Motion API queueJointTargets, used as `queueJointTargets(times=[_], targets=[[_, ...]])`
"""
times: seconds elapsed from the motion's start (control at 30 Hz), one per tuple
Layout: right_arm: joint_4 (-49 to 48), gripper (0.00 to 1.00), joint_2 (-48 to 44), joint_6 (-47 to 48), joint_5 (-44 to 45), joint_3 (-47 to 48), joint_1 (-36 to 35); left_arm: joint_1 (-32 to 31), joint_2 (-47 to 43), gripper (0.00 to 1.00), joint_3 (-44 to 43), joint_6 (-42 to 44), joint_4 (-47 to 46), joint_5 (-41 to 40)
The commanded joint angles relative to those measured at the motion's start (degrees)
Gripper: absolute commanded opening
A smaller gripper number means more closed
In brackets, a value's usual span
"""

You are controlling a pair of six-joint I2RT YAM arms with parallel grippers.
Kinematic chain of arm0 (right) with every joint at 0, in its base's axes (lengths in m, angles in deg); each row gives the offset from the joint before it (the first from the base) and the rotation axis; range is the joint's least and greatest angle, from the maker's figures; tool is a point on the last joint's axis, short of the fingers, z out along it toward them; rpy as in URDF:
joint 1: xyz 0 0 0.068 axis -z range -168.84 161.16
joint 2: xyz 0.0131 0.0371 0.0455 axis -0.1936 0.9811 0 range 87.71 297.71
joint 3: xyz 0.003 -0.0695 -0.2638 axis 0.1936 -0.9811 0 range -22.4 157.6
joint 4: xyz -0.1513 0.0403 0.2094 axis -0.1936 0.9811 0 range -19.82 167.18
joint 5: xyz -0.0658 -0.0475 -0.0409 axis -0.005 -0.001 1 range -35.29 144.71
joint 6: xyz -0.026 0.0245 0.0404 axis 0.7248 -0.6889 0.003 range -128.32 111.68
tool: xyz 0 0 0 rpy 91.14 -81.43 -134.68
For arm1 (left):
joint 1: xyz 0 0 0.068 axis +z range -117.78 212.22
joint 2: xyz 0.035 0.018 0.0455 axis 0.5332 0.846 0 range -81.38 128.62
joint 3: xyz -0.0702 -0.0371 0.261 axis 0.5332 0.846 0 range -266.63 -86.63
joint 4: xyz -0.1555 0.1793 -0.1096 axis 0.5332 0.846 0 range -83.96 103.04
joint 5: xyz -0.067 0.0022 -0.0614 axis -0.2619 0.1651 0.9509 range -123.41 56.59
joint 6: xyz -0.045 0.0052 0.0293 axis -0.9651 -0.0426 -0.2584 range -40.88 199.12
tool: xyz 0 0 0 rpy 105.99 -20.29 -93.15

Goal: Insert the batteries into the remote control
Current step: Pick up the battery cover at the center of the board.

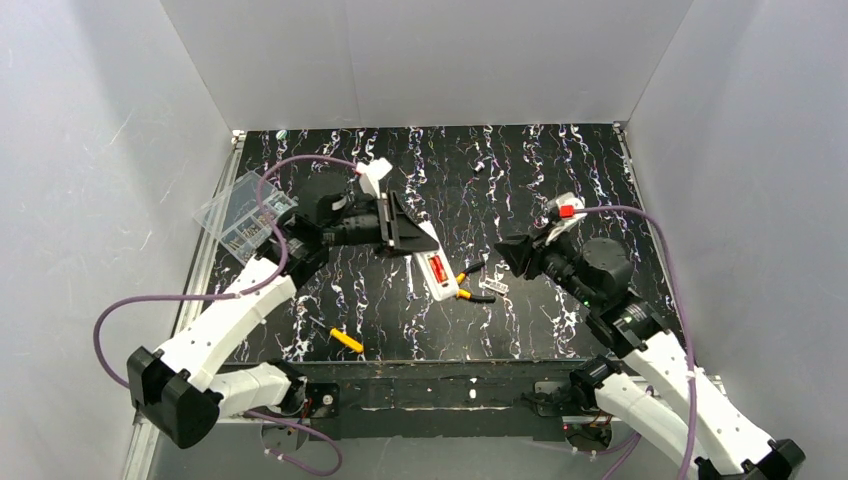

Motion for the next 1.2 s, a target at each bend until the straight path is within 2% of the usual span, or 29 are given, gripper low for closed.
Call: queueJointTargets(times=[0.0,0.1,0.23,0.3,0.4,0.57,0.87,1.0,1.07,1.17], targets=[[-1.3,0.43,2.3,-8.7,6.4,-5.5,-0.4,4.6,-4.0,0.00,-3.8,-0.3,2.0,3.6],[-4.8,0.45,6.2,-10.1,4.3,-7.9,-3.2,7.0,-5.1,0.00,-7.0,0.3,4.3,3.7],[-7.3,0.47,14.5,-8.4,10.7,-6.6,-13.0,8.2,-5.0,0.00,-11.5,2.2,7.6,3.6],[-7.5,0.48,18.6,-7.6,11.7,-4.8,-15.6,8.3,-4.7,0.00,-12.0,2.5,8.1,3.6],[-6.8,0.49,22.1,-7.5,12.3,-2.8,-16.3,8.5,-4.8,0.00,-10.9,1.1,7.0,3.7],[-5.1,0.50,21.0,-4.7,18.0,-3.0,-16.2,8.6,-5.8,0.00,-8.7,0.3,6.5,3.7],[-2.7,0.50,18.9,-4.4,17.7,-5.5,-13.4,8.6,-5.6,0.00,-6.6,-1.4,3.8,3.8],[-2.8,0.50,18.3,-4.4,10.7,-7.3,-3.3,8.6,-5.9,0.00,-6.3,-1.0,4.1,3.6],[1.8,0.49,19.7,-0.6,6.9,-5.1,0.4,8.6,-5.9,0.00,-6.4,-0.8,4.4,3.9],[11.3,0.50,24.3,9.3,2.7,0.0,2.0,8.6,-6.2,0.00,-5.8,-0.7,4.3,3.6]])
